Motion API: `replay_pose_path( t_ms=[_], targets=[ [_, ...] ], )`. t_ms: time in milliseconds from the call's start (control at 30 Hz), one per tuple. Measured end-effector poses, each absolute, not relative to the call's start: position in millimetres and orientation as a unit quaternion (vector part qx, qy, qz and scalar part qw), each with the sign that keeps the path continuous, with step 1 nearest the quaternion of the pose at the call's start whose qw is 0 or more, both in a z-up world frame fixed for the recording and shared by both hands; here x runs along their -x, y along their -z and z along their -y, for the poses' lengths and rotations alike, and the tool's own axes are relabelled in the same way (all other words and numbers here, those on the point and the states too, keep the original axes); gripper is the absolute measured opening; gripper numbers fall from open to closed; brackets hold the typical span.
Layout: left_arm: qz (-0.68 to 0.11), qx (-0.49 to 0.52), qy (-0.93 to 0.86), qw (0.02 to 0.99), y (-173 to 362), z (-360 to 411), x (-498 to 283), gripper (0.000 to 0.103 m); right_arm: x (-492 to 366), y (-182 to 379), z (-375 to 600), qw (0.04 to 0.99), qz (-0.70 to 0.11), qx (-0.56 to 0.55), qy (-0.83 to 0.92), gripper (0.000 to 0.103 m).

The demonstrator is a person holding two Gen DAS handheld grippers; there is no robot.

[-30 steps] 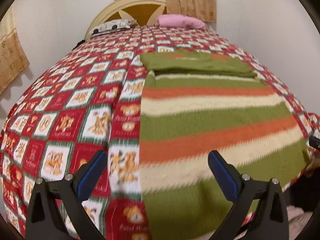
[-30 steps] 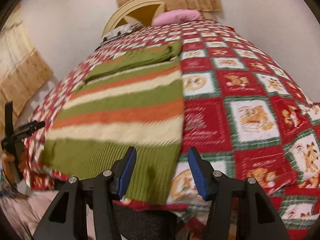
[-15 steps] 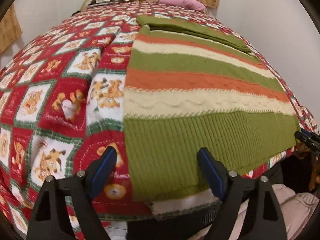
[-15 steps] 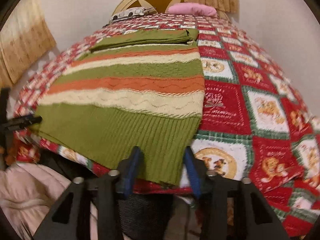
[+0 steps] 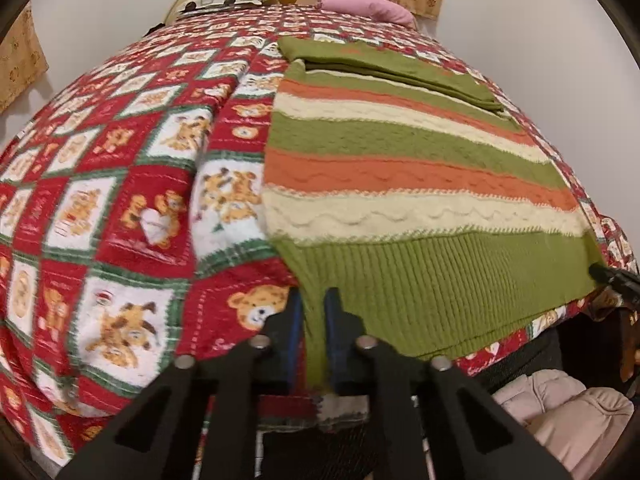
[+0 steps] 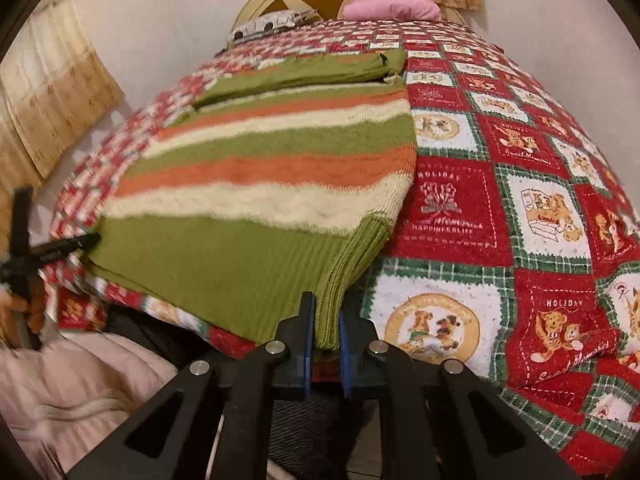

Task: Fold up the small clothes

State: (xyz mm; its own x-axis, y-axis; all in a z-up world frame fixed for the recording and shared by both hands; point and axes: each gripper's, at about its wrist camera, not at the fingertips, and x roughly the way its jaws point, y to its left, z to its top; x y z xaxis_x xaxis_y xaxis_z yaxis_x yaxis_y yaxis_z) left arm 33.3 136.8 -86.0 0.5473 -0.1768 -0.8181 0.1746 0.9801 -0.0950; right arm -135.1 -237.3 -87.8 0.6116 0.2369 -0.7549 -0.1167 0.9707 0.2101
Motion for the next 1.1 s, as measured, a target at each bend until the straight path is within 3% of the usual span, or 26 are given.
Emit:
replay_pose_path(
  t_ms=[333,400,467,533,567,700,767,800,867,967,1100],
  targets=[
    [-0.443,-0.006,0.128,0.887,71,-139,-31,0.007,136,80,244,0.897,-0.418,-0.098,-0.106,0.01],
    [-0.456,0.007,0.138,0.879,76,-141,-34,0.015,135,82,247,0.895,-0.42,-0.107,-0.107,0.01],
    [-0.47,0.018,0.142,0.871,83,-142,-36,0.043,135,83,251,0.893,-0.422,-0.113,-0.107,0.01],
    [-0.469,0.027,0.142,0.871,85,-144,-35,0.058,135,84,252,0.894,-0.421,-0.114,-0.106,0.01],
    [-0.469,0.03,0.145,0.871,86,-144,-34,0.061,135,85,253,0.893,-0.422,-0.115,-0.106,0.01],
    [-0.484,0.039,0.151,0.861,94,-141,-34,0.061,133,90,252,0.891,-0.427,-0.115,-0.106,0.01],
    [-0.482,0.039,0.15,0.862,96,-139,-32,0.055,133,93,253,0.889,-0.431,-0.117,-0.104,0.01],
    [-0.479,0.032,0.147,0.865,96,-137,-31,0.048,132,95,254,0.888,-0.432,-0.119,-0.104,0.01],
    [-0.475,0.009,0.136,0.869,95,-134,-30,0.017,133,96,255,0.887,-0.434,-0.121,-0.104,0.01],
    [-0.473,0.008,0.136,0.871,93,-136,-29,0.011,131,101,257,0.881,-0.442,-0.131,-0.108,0.011],
    [-0.47,-0.011,0.131,0.873,93,-133,-28,0.011,130,104,255,0.876,-0.449,-0.13,-0.115,0.013]
  ],
)
